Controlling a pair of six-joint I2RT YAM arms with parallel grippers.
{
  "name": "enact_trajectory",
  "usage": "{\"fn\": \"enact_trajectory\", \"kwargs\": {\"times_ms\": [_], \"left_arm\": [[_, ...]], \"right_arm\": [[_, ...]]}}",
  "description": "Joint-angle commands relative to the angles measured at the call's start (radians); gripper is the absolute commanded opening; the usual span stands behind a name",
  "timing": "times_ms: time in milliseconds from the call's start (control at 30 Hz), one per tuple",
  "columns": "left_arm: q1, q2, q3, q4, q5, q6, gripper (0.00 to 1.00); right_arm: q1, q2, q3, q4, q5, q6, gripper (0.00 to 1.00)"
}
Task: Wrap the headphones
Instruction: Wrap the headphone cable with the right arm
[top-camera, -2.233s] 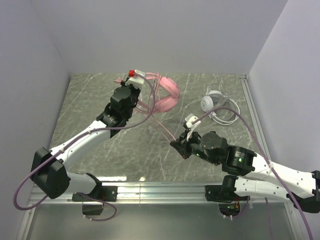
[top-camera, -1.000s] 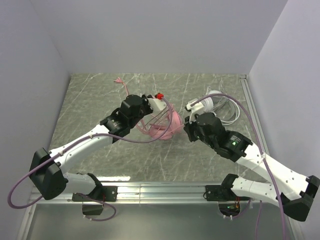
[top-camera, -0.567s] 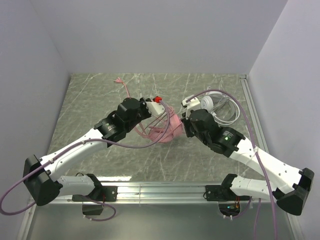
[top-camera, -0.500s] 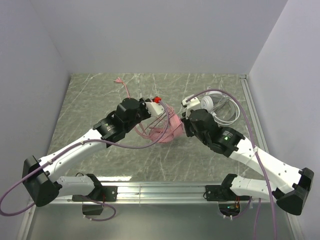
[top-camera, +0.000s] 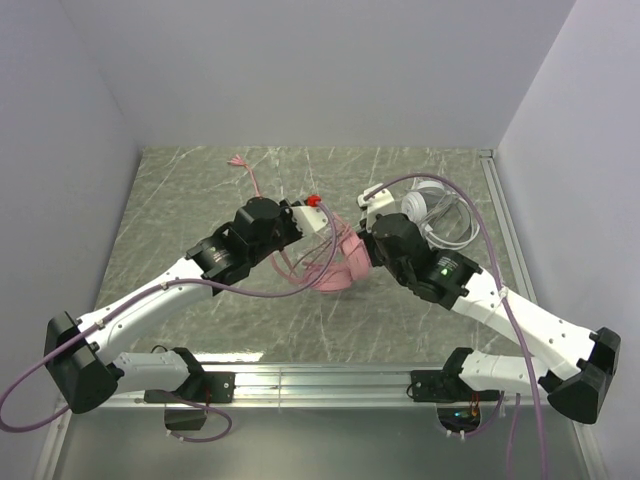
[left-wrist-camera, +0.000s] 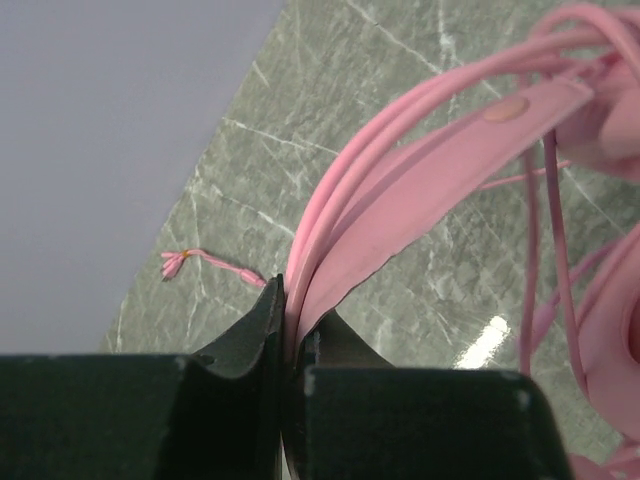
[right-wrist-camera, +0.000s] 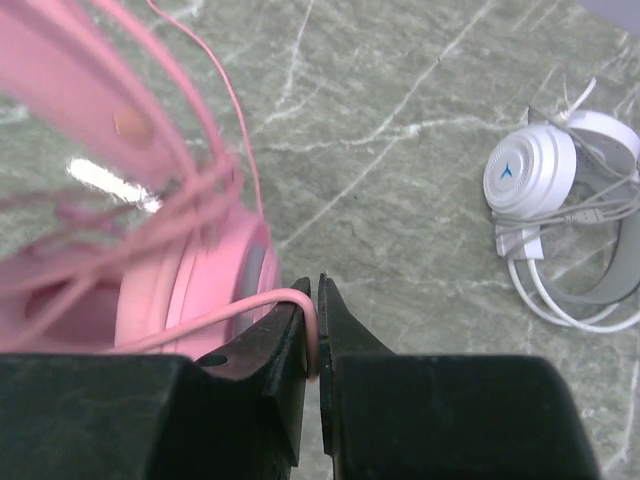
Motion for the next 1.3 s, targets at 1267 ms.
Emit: {"fn": "enact_trajectory", "kwargs": {"times_ms": [1267], "left_arm": [[-0.035, -0.084, 0.194, -0.358, 0.364, -0.331, 0.00]], "right_arm": [[-0.235, -0.027, -0.081, 0.326, -0.021, 0.004, 0.24]]}}
